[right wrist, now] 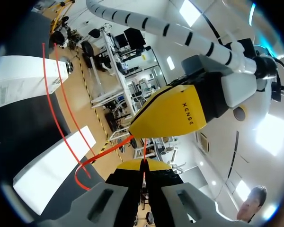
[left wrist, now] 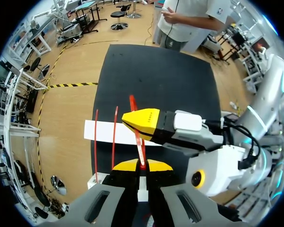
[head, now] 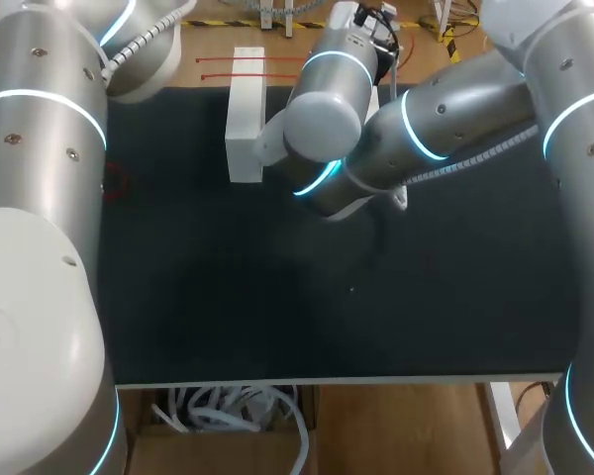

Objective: Grab the tape and strap the tape.

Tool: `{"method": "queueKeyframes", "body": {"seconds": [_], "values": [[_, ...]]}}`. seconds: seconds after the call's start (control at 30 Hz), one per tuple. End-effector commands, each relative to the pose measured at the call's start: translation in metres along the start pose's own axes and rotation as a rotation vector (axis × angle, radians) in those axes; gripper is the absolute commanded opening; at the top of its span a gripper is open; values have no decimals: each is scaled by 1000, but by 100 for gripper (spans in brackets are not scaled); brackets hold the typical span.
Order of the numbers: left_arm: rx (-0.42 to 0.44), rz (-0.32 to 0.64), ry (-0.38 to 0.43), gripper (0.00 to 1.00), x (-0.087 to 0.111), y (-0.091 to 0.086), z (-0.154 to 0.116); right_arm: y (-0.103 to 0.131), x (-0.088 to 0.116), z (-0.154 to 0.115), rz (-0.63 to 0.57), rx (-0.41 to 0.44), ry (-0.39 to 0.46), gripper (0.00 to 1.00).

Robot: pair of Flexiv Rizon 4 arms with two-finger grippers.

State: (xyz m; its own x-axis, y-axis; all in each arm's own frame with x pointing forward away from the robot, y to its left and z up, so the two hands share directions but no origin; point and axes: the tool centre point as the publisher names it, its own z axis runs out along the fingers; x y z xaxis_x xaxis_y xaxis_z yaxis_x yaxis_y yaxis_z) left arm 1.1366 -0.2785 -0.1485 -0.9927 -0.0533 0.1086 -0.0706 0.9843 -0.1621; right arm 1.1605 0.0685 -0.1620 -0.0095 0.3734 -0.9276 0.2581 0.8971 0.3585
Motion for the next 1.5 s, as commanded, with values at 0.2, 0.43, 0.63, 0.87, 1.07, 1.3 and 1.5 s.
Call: {"method": "queueKeyframes", "body": {"seconds": [0.2,0.43,0.63,0.87,1.07,1.3,1.5], "values": [[-11,-1,15,0,-6,-3,-3,2,-3,-4,14,14,2,0],[-11,-1,15,0,-6,-3,-3,0,-5,-5,15,24,-8,0],[-11,-1,15,0,-6,-3,-3,-4,-6,-7,8,33,-15,0],[-11,-1,15,0,-6,-3,-3,-7,-7,-5,6,51,-27,0],[-11,-1,15,0,-6,-3,-3,-4,-7,-4,9,55,-36,0],[-11,-1,15,0,-6,-3,-3,-2,-6,-2,12,61,-41,0],[-11,-1,15,0,-6,-3,-3,0,-3,-3,9,58,-37,0]]}}
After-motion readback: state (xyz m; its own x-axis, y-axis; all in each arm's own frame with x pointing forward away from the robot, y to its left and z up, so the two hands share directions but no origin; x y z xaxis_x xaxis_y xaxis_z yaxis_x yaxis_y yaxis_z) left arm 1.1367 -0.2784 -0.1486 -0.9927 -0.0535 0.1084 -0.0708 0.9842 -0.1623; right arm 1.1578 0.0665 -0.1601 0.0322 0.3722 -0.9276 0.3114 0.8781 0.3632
